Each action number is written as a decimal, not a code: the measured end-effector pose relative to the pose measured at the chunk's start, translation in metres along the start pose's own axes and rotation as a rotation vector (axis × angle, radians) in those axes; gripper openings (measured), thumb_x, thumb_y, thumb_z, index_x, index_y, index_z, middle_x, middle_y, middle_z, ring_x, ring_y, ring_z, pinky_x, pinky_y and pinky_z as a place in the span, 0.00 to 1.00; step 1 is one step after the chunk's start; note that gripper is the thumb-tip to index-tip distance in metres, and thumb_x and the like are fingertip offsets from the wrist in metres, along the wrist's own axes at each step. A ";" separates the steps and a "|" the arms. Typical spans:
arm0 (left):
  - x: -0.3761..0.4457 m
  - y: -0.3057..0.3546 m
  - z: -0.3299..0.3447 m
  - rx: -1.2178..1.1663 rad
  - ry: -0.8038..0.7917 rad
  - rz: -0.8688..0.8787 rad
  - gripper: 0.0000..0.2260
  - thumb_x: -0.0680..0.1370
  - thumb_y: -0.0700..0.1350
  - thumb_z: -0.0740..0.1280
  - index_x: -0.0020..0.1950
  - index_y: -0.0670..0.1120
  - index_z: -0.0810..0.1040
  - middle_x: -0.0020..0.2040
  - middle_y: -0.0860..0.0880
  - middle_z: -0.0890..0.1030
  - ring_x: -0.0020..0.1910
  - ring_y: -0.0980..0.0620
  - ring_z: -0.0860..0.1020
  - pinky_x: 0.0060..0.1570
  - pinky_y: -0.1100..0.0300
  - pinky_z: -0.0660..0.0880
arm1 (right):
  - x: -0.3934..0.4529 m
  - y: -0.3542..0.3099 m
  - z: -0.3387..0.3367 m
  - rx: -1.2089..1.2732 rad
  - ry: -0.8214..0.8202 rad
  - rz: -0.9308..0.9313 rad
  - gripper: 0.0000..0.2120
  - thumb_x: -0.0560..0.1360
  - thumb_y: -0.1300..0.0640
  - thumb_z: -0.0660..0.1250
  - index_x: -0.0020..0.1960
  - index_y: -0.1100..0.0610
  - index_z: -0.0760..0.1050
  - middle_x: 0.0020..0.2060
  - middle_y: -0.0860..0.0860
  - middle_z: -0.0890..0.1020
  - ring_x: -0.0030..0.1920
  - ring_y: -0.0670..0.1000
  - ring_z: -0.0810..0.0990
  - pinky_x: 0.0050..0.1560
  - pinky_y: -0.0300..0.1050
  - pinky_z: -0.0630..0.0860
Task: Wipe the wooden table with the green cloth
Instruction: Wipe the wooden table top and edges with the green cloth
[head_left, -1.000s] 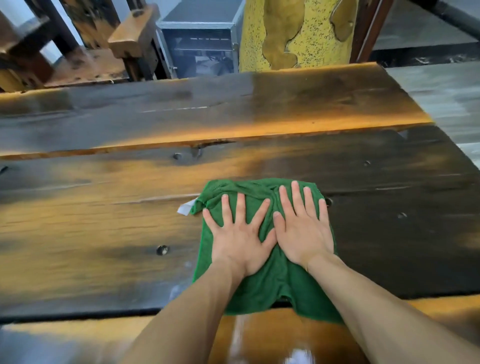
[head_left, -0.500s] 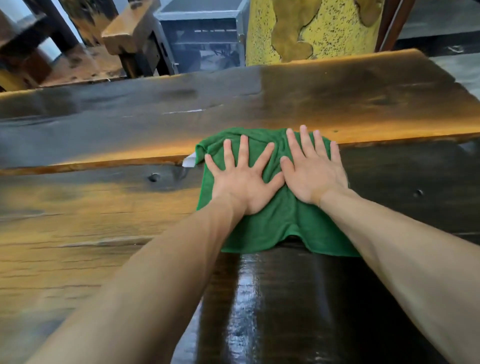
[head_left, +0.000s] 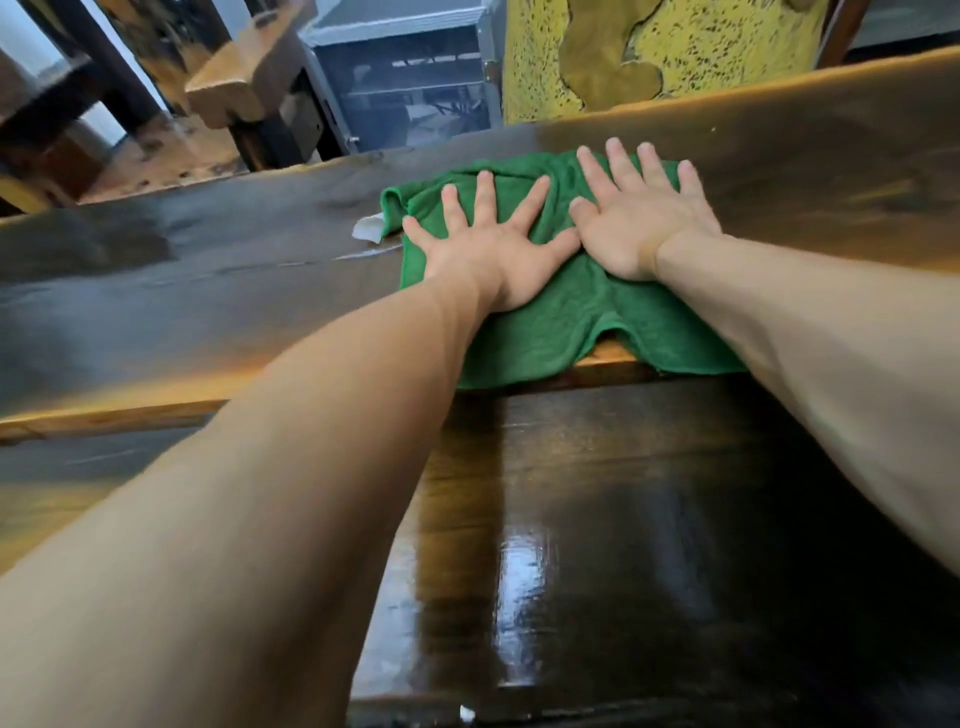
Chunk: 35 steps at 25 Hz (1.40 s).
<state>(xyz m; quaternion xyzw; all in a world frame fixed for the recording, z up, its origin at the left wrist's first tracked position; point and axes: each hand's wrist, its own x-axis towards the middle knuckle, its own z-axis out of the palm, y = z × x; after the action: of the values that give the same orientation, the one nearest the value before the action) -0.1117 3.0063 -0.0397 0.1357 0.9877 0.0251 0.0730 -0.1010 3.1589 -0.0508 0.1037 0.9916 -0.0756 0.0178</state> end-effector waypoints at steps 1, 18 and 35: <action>0.017 -0.001 -0.001 -0.005 0.012 0.007 0.32 0.76 0.75 0.44 0.78 0.71 0.44 0.83 0.50 0.40 0.80 0.38 0.39 0.69 0.25 0.36 | 0.017 0.001 0.000 0.003 0.002 0.000 0.29 0.82 0.41 0.41 0.81 0.43 0.39 0.81 0.47 0.41 0.80 0.53 0.39 0.77 0.60 0.38; 0.164 -0.015 -0.020 -0.042 0.032 0.079 0.43 0.66 0.80 0.47 0.79 0.69 0.49 0.83 0.46 0.51 0.80 0.36 0.51 0.75 0.33 0.47 | 0.167 0.011 -0.008 -0.058 0.024 -0.037 0.32 0.80 0.37 0.44 0.81 0.43 0.41 0.81 0.50 0.45 0.80 0.56 0.44 0.76 0.64 0.43; -0.014 0.048 0.006 0.031 -0.020 0.107 0.31 0.80 0.70 0.43 0.81 0.63 0.43 0.83 0.48 0.39 0.80 0.37 0.38 0.71 0.27 0.36 | -0.035 0.050 -0.014 -0.010 -0.065 0.022 0.30 0.81 0.37 0.39 0.81 0.42 0.39 0.80 0.47 0.39 0.80 0.52 0.37 0.76 0.62 0.38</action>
<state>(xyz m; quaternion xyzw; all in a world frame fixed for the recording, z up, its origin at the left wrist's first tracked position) -0.0844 3.0490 -0.0405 0.1898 0.9785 0.0122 0.0793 -0.0565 3.2024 -0.0428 0.1122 0.9896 -0.0735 0.0513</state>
